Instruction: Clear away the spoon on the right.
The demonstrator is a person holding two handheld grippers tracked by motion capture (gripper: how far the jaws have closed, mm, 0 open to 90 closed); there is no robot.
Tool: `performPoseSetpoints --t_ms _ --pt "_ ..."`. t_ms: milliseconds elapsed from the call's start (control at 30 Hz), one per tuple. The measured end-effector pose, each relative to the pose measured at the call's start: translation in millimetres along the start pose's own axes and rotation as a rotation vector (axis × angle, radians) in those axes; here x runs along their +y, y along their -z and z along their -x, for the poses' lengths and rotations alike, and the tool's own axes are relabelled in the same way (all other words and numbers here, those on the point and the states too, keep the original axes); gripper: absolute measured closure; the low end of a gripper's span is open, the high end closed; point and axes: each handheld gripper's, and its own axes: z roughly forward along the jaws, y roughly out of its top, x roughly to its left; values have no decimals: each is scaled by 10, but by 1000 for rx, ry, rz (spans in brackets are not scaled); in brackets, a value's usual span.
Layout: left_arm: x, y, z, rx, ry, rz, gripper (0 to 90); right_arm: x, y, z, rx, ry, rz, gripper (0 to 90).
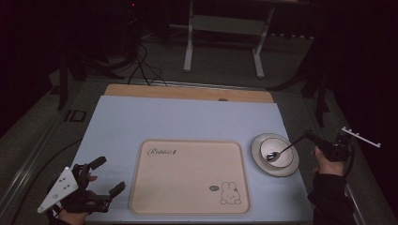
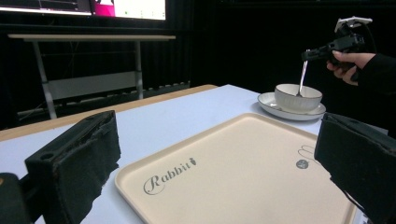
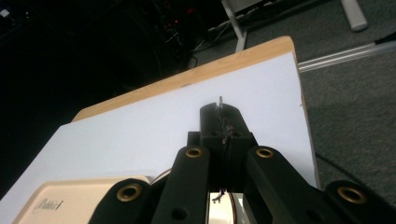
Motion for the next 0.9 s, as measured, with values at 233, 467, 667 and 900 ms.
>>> performPoseSetpoints --t_ms 233,467,667,900 --pt "-1 -1 -5 0 5 -2 0 112 79 -81 -13 46 8 900" --pt "-3 -7 -4 2 4 -2 0 227 172 -165 0 92 32 900" --pt "-5 -11 -6 2 4 -3 0 306 220 -235 16 120 37 900" --pt "-4 -11 -3 2 0 -2 0 391 213 -384 51 172 22 900"
